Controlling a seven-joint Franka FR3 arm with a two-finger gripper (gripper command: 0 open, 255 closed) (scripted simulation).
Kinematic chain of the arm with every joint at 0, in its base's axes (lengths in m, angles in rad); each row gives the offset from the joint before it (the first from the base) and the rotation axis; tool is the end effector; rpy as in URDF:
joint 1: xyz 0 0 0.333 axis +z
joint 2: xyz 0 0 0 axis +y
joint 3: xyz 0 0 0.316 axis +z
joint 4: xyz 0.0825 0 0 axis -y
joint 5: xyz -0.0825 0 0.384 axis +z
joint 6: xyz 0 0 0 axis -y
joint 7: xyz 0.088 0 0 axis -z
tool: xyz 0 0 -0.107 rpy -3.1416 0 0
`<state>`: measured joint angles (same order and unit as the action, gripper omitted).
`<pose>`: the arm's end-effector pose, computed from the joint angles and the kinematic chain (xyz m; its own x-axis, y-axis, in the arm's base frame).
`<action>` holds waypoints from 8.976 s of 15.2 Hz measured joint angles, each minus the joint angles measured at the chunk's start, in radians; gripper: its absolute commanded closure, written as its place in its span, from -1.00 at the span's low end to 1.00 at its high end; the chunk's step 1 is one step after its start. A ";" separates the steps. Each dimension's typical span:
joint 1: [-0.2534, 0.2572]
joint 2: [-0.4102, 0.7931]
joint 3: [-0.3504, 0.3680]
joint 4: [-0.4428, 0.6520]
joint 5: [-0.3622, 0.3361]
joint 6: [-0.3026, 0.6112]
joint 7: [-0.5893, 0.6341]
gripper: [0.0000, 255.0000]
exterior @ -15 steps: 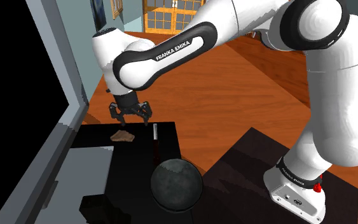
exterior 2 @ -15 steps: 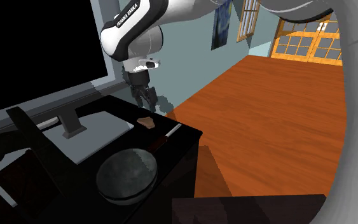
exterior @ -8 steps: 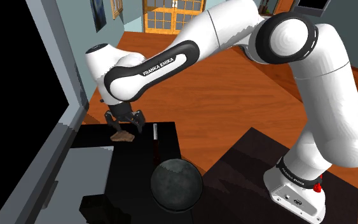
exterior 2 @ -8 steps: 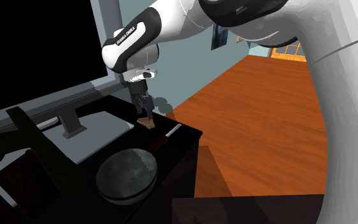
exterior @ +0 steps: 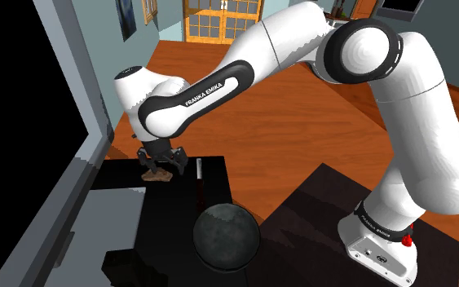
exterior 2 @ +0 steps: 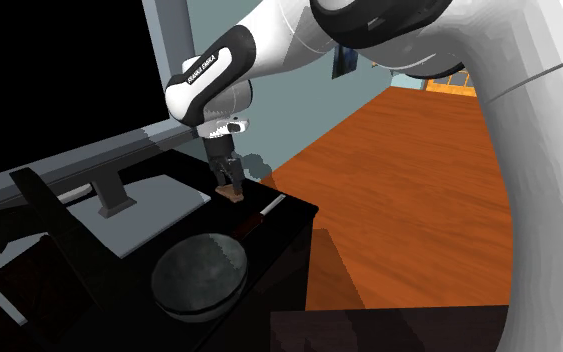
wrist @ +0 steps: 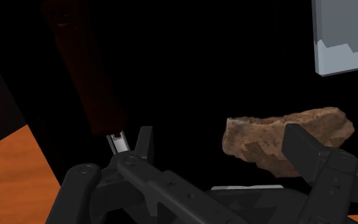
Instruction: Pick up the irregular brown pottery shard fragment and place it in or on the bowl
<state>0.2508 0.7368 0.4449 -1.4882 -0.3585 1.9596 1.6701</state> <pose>0.5752 0.3858 0.2520 0.6388 -0.7690 0.0240 -0.7591 -0.6248 0.1831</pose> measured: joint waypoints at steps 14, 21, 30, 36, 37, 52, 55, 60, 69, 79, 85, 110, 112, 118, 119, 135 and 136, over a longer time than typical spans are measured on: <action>0.000 0.000 0.000 0.000 0.000 0.000 0.000 -1.00; -0.002 0.166 -0.054 0.242 0.182 0.075 0.382 -1.00; 0.007 0.235 -0.071 0.258 0.198 0.154 0.448 -1.00; 0.007 0.236 -0.071 0.254 0.198 0.159 0.448 1.00; 0.007 0.235 -0.071 0.254 0.198 0.158 0.448 1.00; 0.002 0.195 -0.063 0.250 0.205 0.122 0.451 1.00; -0.003 0.169 -0.058 0.246 0.210 0.101 0.452 1.00; -0.005 0.136 -0.051 0.256 0.217 0.058 0.456 1.00; -0.010 0.079 -0.039 0.285 0.230 -0.026 0.459 1.00; -0.012 0.026 -0.027 0.324 0.243 -0.116 0.466 1.00; -0.071 -0.219 0.023 -0.083 0.303 0.053 0.499 1.00; -0.350 -0.487 0.039 -0.750 0.739 0.609 0.129 -1.00; -0.352 -0.470 0.040 -0.760 0.749 0.639 0.115 -1.00; -0.333 -0.403 0.034 -0.758 0.737 0.706 0.116 -1.00; -0.331 -0.400 0.033 -0.757 0.736 0.709 0.118 -1.00; -0.329 -0.408 0.039 -0.754 0.737 0.707 0.120 1.00; -0.330 -0.414 0.037 -0.753 0.737 0.698 0.123 1.00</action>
<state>-0.0795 0.3229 0.4823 -2.2413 0.3780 2.6579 1.7933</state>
